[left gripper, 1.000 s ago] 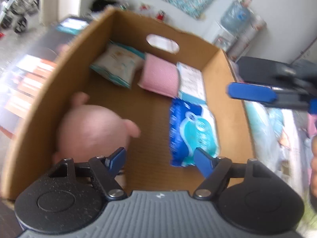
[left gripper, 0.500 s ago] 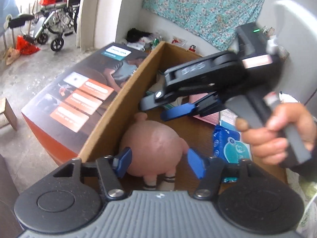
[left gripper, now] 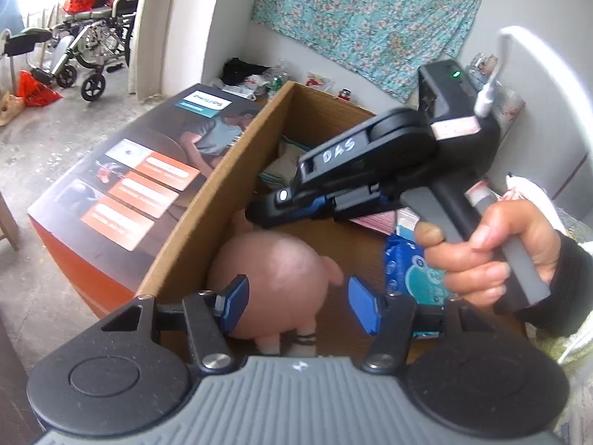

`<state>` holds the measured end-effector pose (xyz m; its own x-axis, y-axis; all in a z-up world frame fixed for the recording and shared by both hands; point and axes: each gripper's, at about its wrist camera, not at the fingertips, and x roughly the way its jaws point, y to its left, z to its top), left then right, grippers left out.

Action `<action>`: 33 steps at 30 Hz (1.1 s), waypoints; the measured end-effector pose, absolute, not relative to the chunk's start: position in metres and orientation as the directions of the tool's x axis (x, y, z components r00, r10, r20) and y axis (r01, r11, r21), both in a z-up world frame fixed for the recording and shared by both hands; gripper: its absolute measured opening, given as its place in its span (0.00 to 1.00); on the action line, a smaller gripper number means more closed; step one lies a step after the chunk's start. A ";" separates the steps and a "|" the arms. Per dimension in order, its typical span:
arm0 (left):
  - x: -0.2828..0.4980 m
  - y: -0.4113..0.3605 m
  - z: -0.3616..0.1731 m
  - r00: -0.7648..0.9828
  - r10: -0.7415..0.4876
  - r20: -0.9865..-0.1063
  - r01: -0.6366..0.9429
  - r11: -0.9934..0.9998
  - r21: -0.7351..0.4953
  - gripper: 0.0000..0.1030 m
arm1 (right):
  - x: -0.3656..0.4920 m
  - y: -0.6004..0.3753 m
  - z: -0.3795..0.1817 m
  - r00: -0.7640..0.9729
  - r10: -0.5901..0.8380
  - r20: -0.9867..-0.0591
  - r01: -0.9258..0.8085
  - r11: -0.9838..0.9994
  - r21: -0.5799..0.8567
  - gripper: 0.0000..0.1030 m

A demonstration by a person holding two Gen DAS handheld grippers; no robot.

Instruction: Organize soft objects

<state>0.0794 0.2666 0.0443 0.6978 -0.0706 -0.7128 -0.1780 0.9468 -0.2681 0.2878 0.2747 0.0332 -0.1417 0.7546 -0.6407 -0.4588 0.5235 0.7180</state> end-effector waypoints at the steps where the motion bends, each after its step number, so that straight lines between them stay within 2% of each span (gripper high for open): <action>1: 0.079 0.264 0.043 0.695 -0.068 -0.715 -0.174 0.950 -0.260 0.63 | 0.286 0.273 0.037 -0.138 0.762 -0.632 -0.466 0.513 0.721 0.08; 5: 0.081 0.254 0.040 0.691 -0.053 -0.721 -0.155 0.963 -0.220 0.67 | 0.283 0.261 0.049 -0.118 0.782 -0.612 -0.481 0.494 0.724 0.07; 10: 0.086 0.250 0.032 0.665 -0.054 -0.745 -0.164 0.963 -0.216 0.67 | 0.291 0.260 0.045 -0.080 0.753 -0.653 -0.422 0.568 0.706 0.11; 13: 0.088 0.251 0.028 0.647 -0.057 -0.760 -0.181 0.957 -0.226 0.67 | 0.305 0.260 0.030 -0.090 0.753 -0.652 -0.359 0.586 0.726 0.23; 15: 0.088 0.251 0.026 0.639 -0.055 -0.767 -0.191 0.955 -0.228 0.66 | 0.311 0.265 0.015 -0.105 0.751 -0.652 -0.322 0.595 0.737 0.42; 21: 0.091 0.251 0.024 0.626 -0.048 -0.778 -0.199 0.955 -0.219 0.66 | 0.307 0.275 -0.010 -0.182 0.773 -0.608 -0.253 0.561 0.788 0.45; 23: 0.092 0.250 0.023 0.624 -0.046 -0.780 -0.199 0.956 -0.215 0.66 | 0.306 0.275 -0.011 -0.192 0.779 -0.597 -0.267 0.543 0.796 0.43; 26: 0.093 0.249 0.022 0.622 -0.038 -0.782 -0.200 0.958 -0.206 0.66 | 0.303 0.274 -0.008 -0.183 0.772 -0.609 -0.292 0.549 0.783 0.32; 29: 0.092 0.249 0.022 0.625 -0.042 -0.779 -0.194 0.959 -0.207 0.66 | 0.300 0.271 -0.001 -0.163 0.772 -0.614 -0.320 0.548 0.773 0.26; 33: 0.091 0.249 0.024 0.630 -0.053 -0.775 -0.185 0.959 -0.216 0.67 | 0.293 0.258 0.015 -0.127 0.778 -0.615 -0.359 0.542 0.760 0.09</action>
